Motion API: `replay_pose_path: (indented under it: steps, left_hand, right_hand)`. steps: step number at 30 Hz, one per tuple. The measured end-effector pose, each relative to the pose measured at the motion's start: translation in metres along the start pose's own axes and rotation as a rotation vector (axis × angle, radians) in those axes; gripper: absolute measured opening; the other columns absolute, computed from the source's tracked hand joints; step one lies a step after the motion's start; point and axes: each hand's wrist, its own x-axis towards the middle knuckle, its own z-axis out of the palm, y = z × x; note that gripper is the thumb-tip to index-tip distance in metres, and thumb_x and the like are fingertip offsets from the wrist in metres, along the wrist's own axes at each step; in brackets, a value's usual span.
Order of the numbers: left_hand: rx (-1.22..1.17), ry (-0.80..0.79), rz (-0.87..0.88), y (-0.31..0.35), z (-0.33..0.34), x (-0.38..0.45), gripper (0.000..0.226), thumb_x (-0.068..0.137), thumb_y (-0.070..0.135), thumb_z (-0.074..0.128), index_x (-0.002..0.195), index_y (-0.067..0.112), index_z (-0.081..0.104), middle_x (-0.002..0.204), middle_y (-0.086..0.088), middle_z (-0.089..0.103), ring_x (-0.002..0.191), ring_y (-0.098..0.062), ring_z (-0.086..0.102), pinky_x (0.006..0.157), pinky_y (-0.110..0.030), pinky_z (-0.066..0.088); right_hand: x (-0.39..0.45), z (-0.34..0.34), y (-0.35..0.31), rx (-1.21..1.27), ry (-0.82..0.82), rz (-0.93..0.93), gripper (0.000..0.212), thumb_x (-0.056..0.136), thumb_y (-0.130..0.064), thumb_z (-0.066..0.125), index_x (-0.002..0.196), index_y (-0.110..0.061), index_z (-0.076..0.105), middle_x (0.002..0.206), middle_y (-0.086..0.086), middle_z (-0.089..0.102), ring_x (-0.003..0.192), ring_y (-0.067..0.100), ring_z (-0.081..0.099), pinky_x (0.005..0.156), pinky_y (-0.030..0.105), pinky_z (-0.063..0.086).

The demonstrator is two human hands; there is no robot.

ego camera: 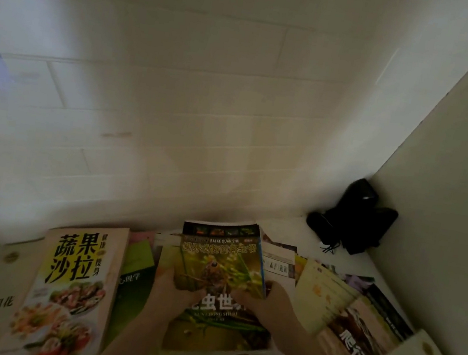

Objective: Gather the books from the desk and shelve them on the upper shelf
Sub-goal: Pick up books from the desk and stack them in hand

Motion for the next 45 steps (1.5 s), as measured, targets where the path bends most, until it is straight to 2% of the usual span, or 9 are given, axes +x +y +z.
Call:
replay_pose_path:
  steps: [3, 6, 10, 17, 22, 29, 35, 41, 45]
  left_hand:
    - [-0.166, -0.057, -0.004, -0.006, -0.006, -0.002, 0.091, 0.07, 0.015, 0.083, 0.145, 0.016, 0.033, 0.134, -0.007, 0.052, 0.118, -0.031, 0.055, 0.098, -0.046, 0.048]
    - [-0.233, -0.176, 0.043, -0.01, -0.015, -0.006, 0.084, 0.063, 0.022, 0.085, 0.128, 0.041, 0.035, 0.115, 0.002, 0.06, 0.105, -0.028, 0.064, 0.084, -0.044, 0.056]
    - [-0.253, -0.214, 0.159, -0.001, -0.022, -0.012, 0.065, 0.061, 0.02, 0.084, 0.117, 0.024, 0.052, 0.11, -0.005, 0.07, 0.093, -0.021, 0.071, 0.082, -0.044, 0.058]
    - [-0.27, -0.237, 0.537, 0.028, -0.041, -0.014, 0.071, 0.074, 0.009, 0.075, 0.132, 0.028, 0.038, 0.115, 0.003, 0.068, 0.107, -0.012, 0.066, 0.084, -0.035, 0.057]
    - [-0.237, -0.333, 0.492, -0.018, -0.024, -0.006, 0.082, 0.077, -0.004, 0.073, 0.127, 0.042, 0.027, 0.124, 0.007, 0.054, 0.105, 0.004, 0.062, 0.076, -0.023, 0.056]
    - [-0.29, -0.263, 0.575, -0.031, -0.022, 0.013, 0.077, 0.085, 0.01, 0.067, 0.144, 0.032, 0.023, 0.138, 0.0, 0.047, 0.121, -0.012, 0.055, 0.086, -0.036, 0.057]
    - [-0.277, -0.245, 0.762, 0.017, -0.092, -0.025, 0.074, 0.085, 0.005, 0.067, 0.143, 0.029, 0.028, 0.127, 0.0, 0.061, 0.113, -0.013, 0.062, 0.085, -0.033, 0.056]
    - [-0.274, -0.058, 0.874, 0.055, -0.214, -0.091, 0.074, 0.069, 0.039, 0.078, 0.135, 0.037, 0.044, 0.115, 0.007, 0.068, 0.109, -0.015, 0.064, 0.082, -0.049, 0.057]
    - [-0.339, 0.208, 0.914, 0.041, -0.277, -0.151, 0.071, 0.071, 0.025, 0.082, 0.133, 0.032, 0.049, 0.113, 0.002, 0.069, 0.108, -0.021, 0.065, 0.077, -0.041, 0.06]
  right_hand:
    - [-0.016, 0.002, 0.01, 0.065, 0.037, -0.11, 0.045, 0.073, -0.032, 0.082, 0.106, -0.025, 0.053, 0.106, -0.004, 0.066, 0.09, 0.007, 0.065, 0.068, 0.018, 0.053]
    - [-0.032, 0.001, 0.019, 0.121, 0.101, -0.191, 0.054, 0.069, -0.027, 0.084, 0.109, -0.032, 0.049, 0.108, -0.009, 0.065, 0.088, 0.002, 0.067, 0.065, 0.015, 0.054]
    - [-0.048, -0.001, 0.009, 0.127, 0.181, -0.308, 0.062, 0.068, -0.02, 0.085, 0.118, -0.026, 0.049, 0.106, -0.009, 0.066, 0.083, -0.008, 0.065, 0.064, 0.009, 0.052]
    - [-0.041, 0.002, -0.022, 0.1, 0.189, -0.515, 0.064, 0.083, -0.013, 0.072, 0.126, -0.037, 0.033, 0.112, -0.021, 0.056, 0.093, -0.018, 0.058, 0.07, 0.002, 0.047]
    - [-0.032, 0.023, 0.02, 0.083, 0.183, -0.481, 0.065, 0.088, -0.009, 0.064, 0.134, -0.04, 0.031, 0.126, -0.01, 0.056, 0.109, -0.003, 0.059, 0.083, 0.02, 0.056]
    - [-0.033, 0.03, 0.019, 0.032, 0.245, -0.462, 0.073, 0.085, -0.013, 0.065, 0.145, -0.028, 0.027, 0.129, -0.017, 0.052, 0.113, -0.011, 0.054, 0.095, 0.04, 0.054]
    - [-0.076, 0.044, -0.05, 0.02, 0.278, -0.56, 0.066, 0.086, -0.005, 0.067, 0.14, -0.025, 0.034, 0.119, -0.017, 0.058, 0.098, -0.016, 0.058, 0.073, 0.005, 0.05]
    - [-0.138, 0.084, -0.153, -0.059, 0.203, -0.804, 0.072, 0.078, -0.019, 0.076, 0.14, -0.028, 0.041, 0.109, -0.024, 0.066, 0.1, -0.006, 0.064, 0.075, 0.024, 0.06]
    - [-0.185, 0.115, -0.211, -0.149, 0.037, -1.033, 0.081, 0.074, -0.033, 0.075, 0.144, -0.023, 0.038, 0.105, -0.027, 0.067, 0.097, -0.008, 0.064, 0.072, 0.023, 0.06]
